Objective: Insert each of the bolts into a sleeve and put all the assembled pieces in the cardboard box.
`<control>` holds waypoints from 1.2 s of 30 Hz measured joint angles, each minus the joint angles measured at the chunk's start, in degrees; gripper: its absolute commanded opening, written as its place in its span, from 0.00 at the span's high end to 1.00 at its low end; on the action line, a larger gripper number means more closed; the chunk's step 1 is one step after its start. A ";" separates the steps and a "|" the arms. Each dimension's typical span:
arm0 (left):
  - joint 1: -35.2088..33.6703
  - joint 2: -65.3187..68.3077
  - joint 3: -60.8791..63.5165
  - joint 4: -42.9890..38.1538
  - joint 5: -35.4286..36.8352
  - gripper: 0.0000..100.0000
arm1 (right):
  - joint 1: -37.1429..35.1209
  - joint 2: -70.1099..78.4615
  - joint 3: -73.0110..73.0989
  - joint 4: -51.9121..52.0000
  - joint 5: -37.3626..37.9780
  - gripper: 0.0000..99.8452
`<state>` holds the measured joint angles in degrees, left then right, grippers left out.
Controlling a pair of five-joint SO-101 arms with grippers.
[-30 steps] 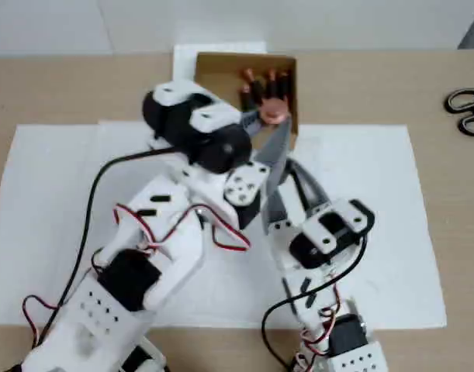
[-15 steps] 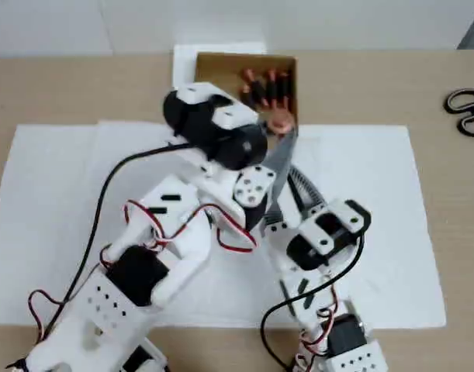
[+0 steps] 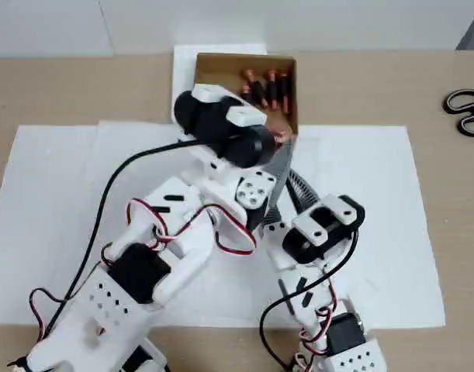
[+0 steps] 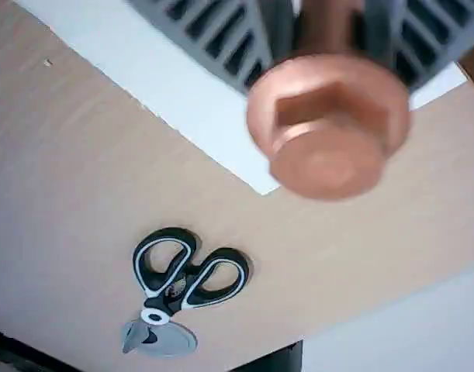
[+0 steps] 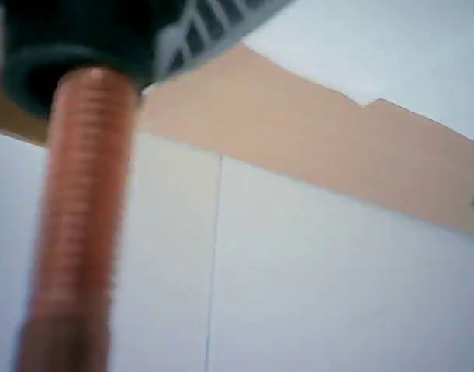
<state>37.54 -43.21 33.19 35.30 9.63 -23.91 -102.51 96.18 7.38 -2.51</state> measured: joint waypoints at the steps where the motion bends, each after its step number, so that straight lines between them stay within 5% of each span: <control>1: -0.09 0.88 0.00 -1.14 -0.09 0.99 | 0.00 0.00 0.00 0.00 0.00 1.00; 14: 0.18 1.23 5.80 -4.75 -7.65 0.99 | -0.18 0.09 0.00 0.26 -0.09 1.00; 19: 0.00 1.67 5.63 -0.18 -7.65 0.99 | 0.09 0.09 0.00 0.53 -0.18 1.00; 27: -0.97 1.85 4.57 5.10 -7.91 0.79 | -0.09 0.00 0.00 0.53 -0.18 1.00; 36: -4.57 1.85 2.73 5.19 -9.85 0.77 | -0.09 0.00 0.00 0.53 -0.09 1.00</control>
<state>32.97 -41.36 35.91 40.48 -0.22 -24.00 -102.51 96.18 7.91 -2.59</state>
